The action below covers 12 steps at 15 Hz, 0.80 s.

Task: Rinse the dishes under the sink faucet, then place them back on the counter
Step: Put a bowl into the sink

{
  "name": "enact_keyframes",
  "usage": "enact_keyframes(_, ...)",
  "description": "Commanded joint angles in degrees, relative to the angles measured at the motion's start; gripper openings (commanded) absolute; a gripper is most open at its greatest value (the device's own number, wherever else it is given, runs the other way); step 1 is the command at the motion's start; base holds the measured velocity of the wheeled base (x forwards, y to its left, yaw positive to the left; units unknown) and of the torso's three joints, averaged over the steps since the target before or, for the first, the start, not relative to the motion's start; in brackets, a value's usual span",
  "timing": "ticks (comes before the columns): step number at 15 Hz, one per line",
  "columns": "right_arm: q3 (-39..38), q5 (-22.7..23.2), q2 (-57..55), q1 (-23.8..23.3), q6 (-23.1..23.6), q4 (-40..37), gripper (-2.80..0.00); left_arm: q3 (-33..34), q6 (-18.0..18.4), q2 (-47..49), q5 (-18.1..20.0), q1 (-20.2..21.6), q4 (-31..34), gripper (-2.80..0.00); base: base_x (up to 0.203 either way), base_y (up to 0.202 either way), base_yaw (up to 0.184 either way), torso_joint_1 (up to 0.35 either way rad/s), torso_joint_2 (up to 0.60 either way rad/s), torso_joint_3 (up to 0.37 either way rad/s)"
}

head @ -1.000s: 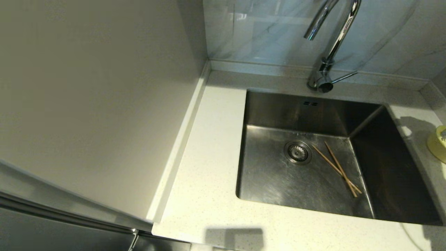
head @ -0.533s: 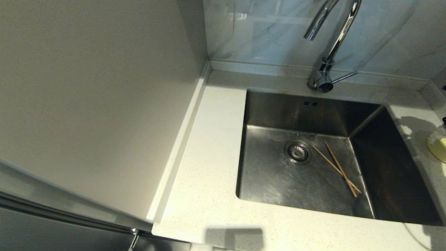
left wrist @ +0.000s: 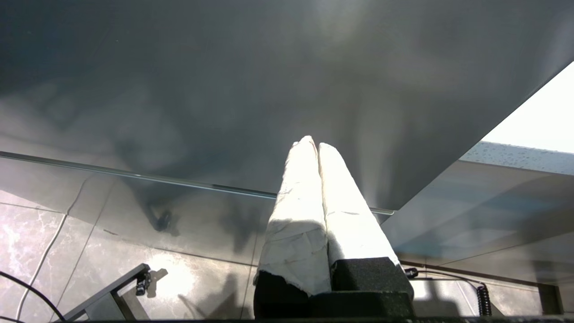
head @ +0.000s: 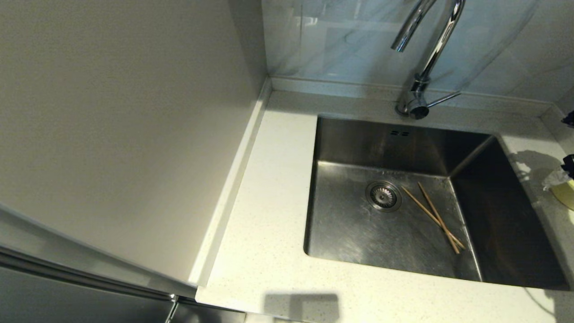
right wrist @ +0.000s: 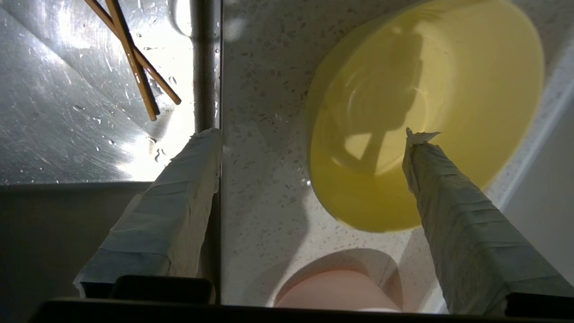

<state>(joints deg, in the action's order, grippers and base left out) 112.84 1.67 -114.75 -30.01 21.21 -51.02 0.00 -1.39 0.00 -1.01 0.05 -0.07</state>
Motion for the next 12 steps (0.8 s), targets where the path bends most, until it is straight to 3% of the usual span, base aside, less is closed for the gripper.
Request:
enact_keyframes(1, 0.1, -0.32, -1.33, 0.04, 0.15, -0.31, 0.0, 0.0, -0.02, -0.18, -0.04, 0.04, -0.01, -2.8, 0.0, 0.0, 0.0, 0.0, 0.0, 0.0)
enact_keyframes(8, 0.1, -1.2, -2.61, 0.04, 0.15, -0.31, 0.0, 0.0, -0.02, -0.18, -0.04, 0.04, -0.01, -2.8, 0.0, 0.0, 0.0, 0.0, 0.0, 0.0)
enact_keyframes(9, 0.1, -1.23, -2.69, 0.04, 0.15, -0.31, -2.8, 0.0, -0.02, -0.18, -0.04, 0.04, -0.01, -2.8, 0.0, 0.0, 0.0, 0.0, 0.0, 0.0)
enact_keyframes(12, 0.1, -1.23, -2.84, 0.04, 0.15, -0.22, -2.8, 0.0, -0.02, -0.18, -0.04, 0.04, -0.01, -2.8, 0.0, 0.0, 0.0, 0.0, 0.0, 0.0)
